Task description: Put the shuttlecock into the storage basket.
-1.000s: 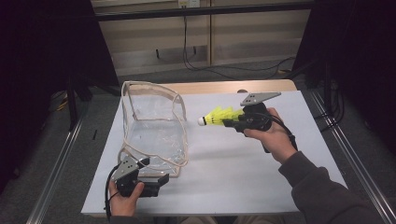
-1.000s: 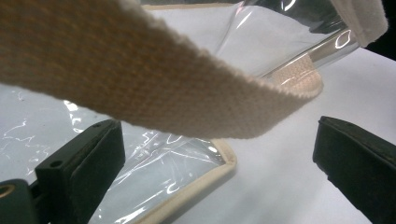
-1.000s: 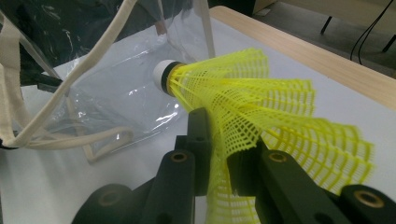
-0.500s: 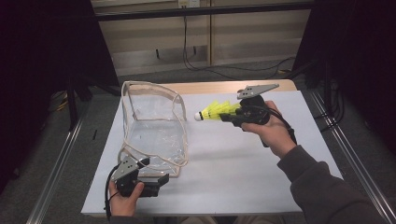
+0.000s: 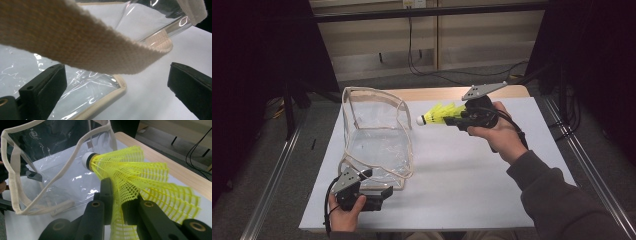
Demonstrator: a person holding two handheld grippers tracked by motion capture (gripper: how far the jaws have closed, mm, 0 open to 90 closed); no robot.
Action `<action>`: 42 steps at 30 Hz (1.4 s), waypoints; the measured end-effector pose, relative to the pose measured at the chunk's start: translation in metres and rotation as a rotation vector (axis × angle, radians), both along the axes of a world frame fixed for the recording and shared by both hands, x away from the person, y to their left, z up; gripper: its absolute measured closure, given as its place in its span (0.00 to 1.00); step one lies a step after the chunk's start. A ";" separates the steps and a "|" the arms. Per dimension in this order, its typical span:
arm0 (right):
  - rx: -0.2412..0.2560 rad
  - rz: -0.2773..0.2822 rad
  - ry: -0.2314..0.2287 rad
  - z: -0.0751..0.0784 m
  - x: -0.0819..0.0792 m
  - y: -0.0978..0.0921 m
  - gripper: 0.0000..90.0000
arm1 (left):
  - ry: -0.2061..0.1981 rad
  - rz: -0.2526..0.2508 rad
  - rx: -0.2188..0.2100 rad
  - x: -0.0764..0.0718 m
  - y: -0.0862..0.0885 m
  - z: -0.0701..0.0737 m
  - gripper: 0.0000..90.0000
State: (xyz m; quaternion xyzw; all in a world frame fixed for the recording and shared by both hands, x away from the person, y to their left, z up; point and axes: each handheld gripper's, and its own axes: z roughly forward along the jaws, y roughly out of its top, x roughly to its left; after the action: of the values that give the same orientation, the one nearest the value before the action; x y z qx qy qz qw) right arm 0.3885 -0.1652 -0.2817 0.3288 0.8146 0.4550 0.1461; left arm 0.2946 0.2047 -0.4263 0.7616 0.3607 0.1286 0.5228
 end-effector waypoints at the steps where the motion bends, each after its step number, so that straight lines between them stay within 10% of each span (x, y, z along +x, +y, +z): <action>1: 0.002 0.003 -0.005 0.001 0.001 0.000 0.90 | 0.000 0.000 0.000 0.000 0.000 0.000 0.02; 42: -0.018 0.060 -0.036 0.032 0.012 0.049 0.90 | -0.001 -0.003 -0.006 0.000 0.000 0.000 0.02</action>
State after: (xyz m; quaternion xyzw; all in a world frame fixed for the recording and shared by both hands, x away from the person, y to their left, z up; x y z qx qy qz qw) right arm 0.4002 -0.1164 -0.2498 0.2947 0.8255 0.4575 0.1498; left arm 0.2948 0.2051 -0.4265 0.7605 0.3596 0.1271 0.5255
